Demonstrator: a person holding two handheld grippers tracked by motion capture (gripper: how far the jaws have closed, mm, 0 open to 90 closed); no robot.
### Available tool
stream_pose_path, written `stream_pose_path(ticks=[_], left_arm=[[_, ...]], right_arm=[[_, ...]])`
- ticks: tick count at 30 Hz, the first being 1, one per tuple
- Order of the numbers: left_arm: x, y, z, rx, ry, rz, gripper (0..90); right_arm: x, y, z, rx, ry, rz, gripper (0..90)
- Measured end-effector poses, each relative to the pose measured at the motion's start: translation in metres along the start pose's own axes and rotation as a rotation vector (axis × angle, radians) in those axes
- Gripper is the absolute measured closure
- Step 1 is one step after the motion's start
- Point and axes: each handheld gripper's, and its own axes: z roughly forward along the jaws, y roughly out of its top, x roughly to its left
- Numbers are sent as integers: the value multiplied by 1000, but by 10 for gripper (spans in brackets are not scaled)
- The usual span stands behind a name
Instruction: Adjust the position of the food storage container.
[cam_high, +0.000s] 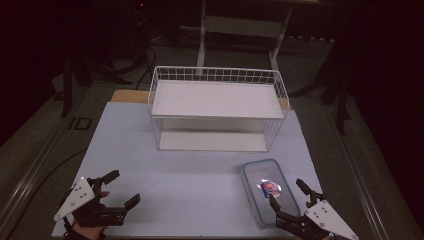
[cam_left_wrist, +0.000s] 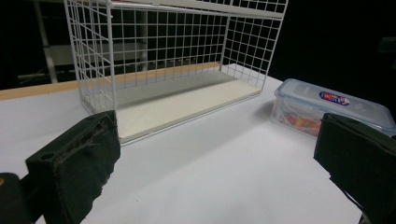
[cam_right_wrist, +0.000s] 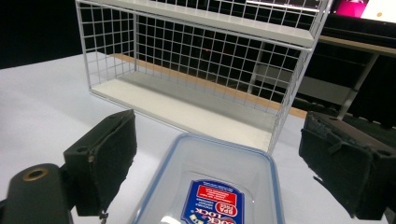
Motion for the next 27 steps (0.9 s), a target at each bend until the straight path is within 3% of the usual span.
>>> stream_pose_path(ticks=[2, 7, 8, 12, 15, 19, 22, 27], left_arm=[[0, 0, 0, -2, -1, 2, 5], [-1, 1, -1, -3, 1, 9, 5], [-1, 1, -1, -4, 2, 9, 5], [-2, 1, -1, -7, 0, 10, 5], [-2, 1, 0, -4, -1, 10, 5], [-1, 1, 1, 1, -1, 7, 5], [-1, 0, 1, 0, -1, 4, 5], [-1, 0, 1, 7, -2, 8, 5]], right_arm=[[1, 5, -4, -21, 18, 12, 111], [1, 17, -8, -11, 39, 17, 111], [0, 29, -7, 28, 60, 4, 111], [-2, 46, -3, 111, 129, 0, 111], [-5, 49, -4, 135, 177, -3, 113], [-8, 46, -6, 181, 206, 9, 156], [-18, 31, -11, 248, 241, 63, 293], [-25, 11, -21, 335, 222, 87, 455]])
